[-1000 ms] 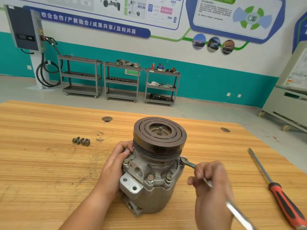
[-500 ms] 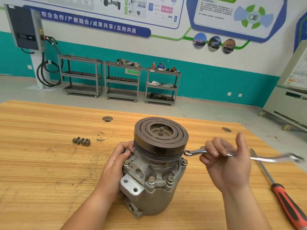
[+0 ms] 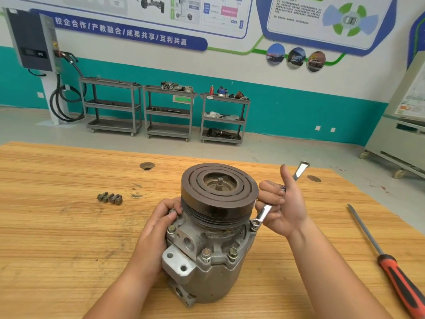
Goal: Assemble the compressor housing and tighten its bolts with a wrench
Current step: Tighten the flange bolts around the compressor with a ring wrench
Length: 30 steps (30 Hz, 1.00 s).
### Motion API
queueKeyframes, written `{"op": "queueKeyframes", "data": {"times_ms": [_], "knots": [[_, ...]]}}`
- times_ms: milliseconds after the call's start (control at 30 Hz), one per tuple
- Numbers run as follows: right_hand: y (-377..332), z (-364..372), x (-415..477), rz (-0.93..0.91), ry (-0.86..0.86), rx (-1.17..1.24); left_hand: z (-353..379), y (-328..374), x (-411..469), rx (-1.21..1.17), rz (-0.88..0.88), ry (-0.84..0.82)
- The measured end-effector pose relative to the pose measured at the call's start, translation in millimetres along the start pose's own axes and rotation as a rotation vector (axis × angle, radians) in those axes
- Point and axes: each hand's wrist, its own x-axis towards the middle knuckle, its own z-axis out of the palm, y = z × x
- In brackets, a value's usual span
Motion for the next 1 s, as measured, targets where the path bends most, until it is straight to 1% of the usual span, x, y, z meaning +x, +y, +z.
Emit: {"op": "queueKeyframes", "data": {"times_ms": [33,167,267,367,433,500,567,633,733,833,900,1000], "knots": [[-0.5,0.1,0.6,0.009,0.003,-0.001,0.1,0.0,-0.2,0.0,-0.001,0.002],[-1.1,4.5,2.0,-0.008,0.093,-0.151,0.3,-0.2,0.7,0.003,0.009,-0.003],[1.3,5.1,0.0,-0.03,0.112,-0.145,1.2,0.6,-0.3,-0.006,0.011,-0.005],[5.1,7.4,-7.3,-0.103,0.152,-0.17,1.2,1.1,-1.1,0.016,0.012,-0.004],[9.6,12.5,-13.6,-0.176,0.235,-0.171,0.6,0.9,-1.1,0.017,0.014,-0.01],[17.7,19.3,-19.8,-0.28,0.356,-0.147,0.5,1.0,-1.3,0.01,0.014,-0.014],[30.3,25.8,-28.3,-0.433,0.479,-0.121,0.7,1.5,-1.5,0.014,0.016,-0.018],[47.1,32.9,-38.8,-0.621,0.579,-0.148,0.2,1.1,-1.2,-0.007,0.01,-0.03],[79.3,46.1,-48.6,-0.886,0.676,-0.305,0.1,0.6,-1.1,-0.027,-0.003,-0.043],[111.9,56.9,-47.5,-1.081,0.765,-0.545,0.8,0.9,-1.0,-0.048,-0.002,-0.044],[127.9,61.3,-44.0,-1.131,0.801,-0.769,1.2,1.7,-1.2,-0.062,-0.003,-0.04],[143.7,62.4,-41.6,-1.089,0.805,-1.001,0.9,1.0,-1.4,-0.054,-0.001,-0.031]]}}
